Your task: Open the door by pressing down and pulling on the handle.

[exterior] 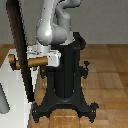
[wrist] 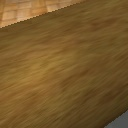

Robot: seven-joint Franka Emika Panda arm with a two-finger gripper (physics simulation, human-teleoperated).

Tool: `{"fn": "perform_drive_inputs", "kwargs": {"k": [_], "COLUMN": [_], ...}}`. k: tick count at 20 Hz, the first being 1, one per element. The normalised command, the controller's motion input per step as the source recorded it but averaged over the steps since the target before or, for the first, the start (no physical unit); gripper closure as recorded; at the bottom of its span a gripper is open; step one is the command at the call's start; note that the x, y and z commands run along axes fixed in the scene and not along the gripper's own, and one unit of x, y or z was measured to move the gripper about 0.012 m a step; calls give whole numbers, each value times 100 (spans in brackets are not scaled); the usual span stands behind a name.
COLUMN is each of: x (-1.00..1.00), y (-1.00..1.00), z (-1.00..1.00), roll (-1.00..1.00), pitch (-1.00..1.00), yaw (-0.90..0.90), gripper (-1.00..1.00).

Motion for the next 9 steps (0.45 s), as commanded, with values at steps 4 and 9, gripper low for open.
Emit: {"fn": "perform_drive_inputs", "kwargs": {"k": [4, 9], "x": [0, 0], "y": [50, 80], "z": [0, 0], "roll": [0, 0], "pitch": [0, 0], "yaw": [0, 0], "gripper": [100, 100]}}
